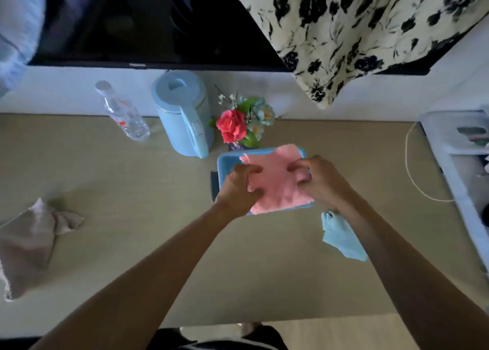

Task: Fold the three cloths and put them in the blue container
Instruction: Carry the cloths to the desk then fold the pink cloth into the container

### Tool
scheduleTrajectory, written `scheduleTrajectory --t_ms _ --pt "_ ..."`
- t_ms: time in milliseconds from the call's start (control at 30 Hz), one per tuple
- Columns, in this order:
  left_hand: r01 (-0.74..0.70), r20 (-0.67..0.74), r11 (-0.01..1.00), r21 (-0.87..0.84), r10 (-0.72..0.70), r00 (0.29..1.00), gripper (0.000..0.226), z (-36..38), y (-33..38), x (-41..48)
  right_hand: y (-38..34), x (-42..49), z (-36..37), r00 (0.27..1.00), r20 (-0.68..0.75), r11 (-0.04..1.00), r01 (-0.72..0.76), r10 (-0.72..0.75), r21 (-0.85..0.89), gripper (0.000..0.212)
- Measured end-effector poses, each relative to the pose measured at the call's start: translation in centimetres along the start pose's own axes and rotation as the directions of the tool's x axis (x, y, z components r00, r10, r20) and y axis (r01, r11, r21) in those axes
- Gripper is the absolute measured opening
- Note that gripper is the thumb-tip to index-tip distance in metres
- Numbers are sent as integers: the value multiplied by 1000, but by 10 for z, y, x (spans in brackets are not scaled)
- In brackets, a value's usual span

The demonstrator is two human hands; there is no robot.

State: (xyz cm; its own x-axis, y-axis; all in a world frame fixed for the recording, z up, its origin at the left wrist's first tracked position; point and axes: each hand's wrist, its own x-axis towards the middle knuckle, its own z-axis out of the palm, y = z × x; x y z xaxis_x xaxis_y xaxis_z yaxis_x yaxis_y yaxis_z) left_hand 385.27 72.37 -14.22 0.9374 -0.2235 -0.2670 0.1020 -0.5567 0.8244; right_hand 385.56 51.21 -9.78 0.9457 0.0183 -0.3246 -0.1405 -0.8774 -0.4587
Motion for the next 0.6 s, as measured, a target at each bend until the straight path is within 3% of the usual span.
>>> scheduleTrajectory --t_ms 267,367,467,600 --pt "77 39 960 271 -91 995 57 31 -10 39 8 39 39 998 65 936 13 11 -351 40" --pt "104 86 918 382 -147 985 63 41 -15 48 13 48 55 992 94 874 116 -81 -472 46" --pt "162 98 899 406 -219 971 65 50 -19 53 12 53 66 992 66 871 129 -111 -475 48" --pt "166 109 890 424 -233 966 62 60 -24 62 11 63 80 999 32 910 44 -34 -413 44"
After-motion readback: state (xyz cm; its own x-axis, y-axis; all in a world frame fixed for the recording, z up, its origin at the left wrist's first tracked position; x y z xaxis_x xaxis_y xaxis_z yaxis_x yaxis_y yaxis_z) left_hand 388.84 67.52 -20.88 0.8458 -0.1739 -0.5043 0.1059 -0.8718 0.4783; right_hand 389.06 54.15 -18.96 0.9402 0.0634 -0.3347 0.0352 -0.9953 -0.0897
